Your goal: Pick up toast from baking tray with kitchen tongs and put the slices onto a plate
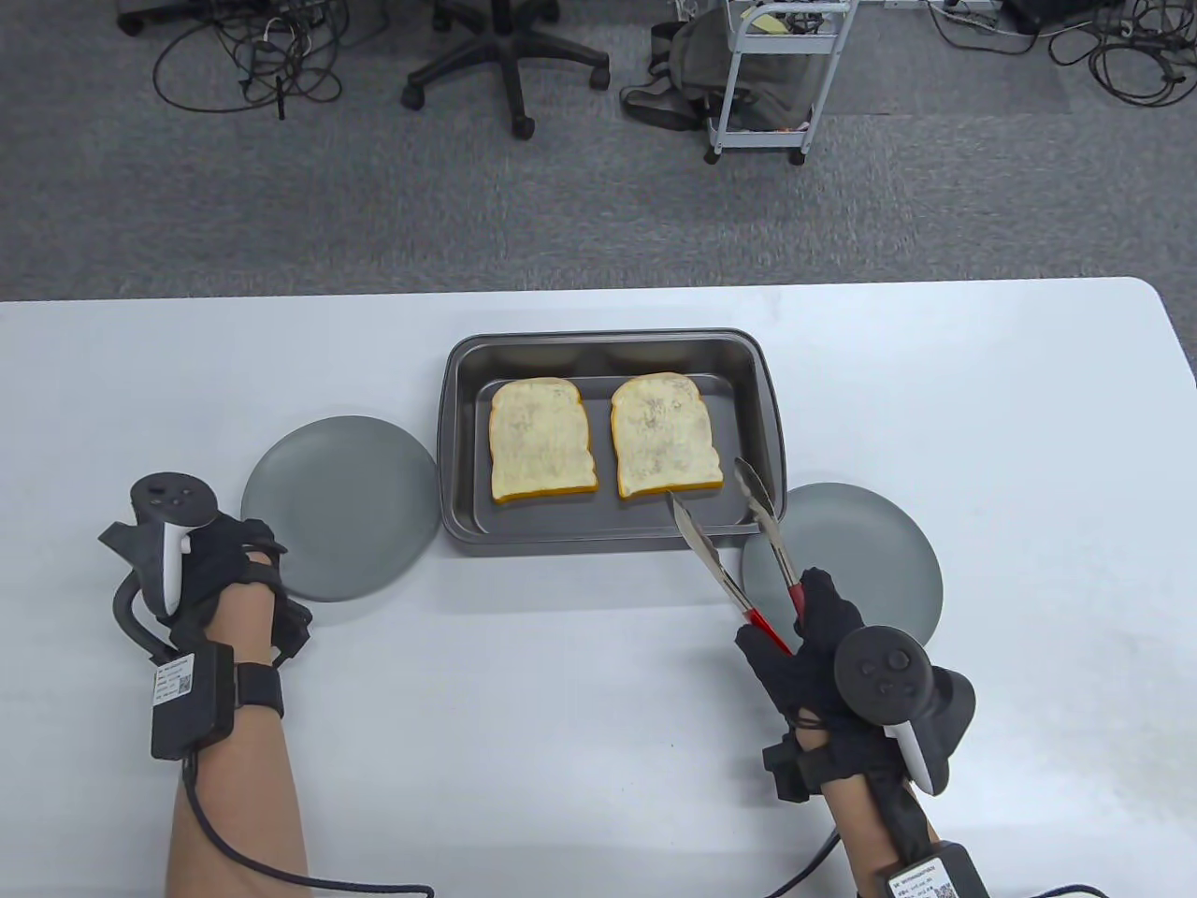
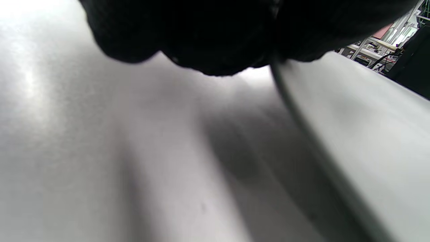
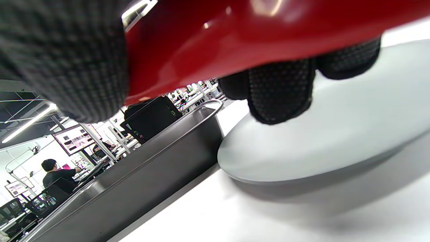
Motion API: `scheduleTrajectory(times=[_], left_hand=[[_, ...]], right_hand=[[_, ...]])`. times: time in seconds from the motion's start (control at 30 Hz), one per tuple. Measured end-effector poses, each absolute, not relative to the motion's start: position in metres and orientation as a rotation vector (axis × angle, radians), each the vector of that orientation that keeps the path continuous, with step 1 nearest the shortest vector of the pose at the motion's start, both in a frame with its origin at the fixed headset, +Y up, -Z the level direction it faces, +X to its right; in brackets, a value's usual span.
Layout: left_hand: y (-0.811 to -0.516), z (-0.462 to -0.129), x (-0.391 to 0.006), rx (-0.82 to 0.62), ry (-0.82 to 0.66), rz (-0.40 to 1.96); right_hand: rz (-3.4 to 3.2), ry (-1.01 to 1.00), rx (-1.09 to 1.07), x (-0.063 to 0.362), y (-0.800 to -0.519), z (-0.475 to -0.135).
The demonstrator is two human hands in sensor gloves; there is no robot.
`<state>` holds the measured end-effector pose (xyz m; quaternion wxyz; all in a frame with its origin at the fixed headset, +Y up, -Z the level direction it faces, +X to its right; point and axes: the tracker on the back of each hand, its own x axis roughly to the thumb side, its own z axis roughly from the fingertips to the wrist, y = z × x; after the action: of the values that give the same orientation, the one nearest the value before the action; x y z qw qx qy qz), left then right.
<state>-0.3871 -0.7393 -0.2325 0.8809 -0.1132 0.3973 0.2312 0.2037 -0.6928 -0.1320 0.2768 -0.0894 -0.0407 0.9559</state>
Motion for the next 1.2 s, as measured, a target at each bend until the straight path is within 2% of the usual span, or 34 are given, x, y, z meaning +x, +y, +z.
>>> scheduleTrajectory(times=[0.33, 0.47, 0.87, 1.2], left_hand=[[-0.732, -0.223, -0.381, -0.034, 0.795, 0.714], [-0.729, -0.222, -0.379, -0.034, 0.750, 0.731], [-0.684, -0.216, -0.364, 0.074, 0.678, 0.539], [-0.641, -0.200, -0.348, 0.166, 0.586, 0.529]], right_hand=[[2.529, -0.098, -0.252, 0.209, -0.693, -0.132], [2.517, -0.088, -0.253, 0.210, -0.693, -0.133], [2.484, -0.072, -0.264, 0.215, -0.693, -0.133], [2.477, -0.060, -0.255, 0.215, -0.694, -0.132]])
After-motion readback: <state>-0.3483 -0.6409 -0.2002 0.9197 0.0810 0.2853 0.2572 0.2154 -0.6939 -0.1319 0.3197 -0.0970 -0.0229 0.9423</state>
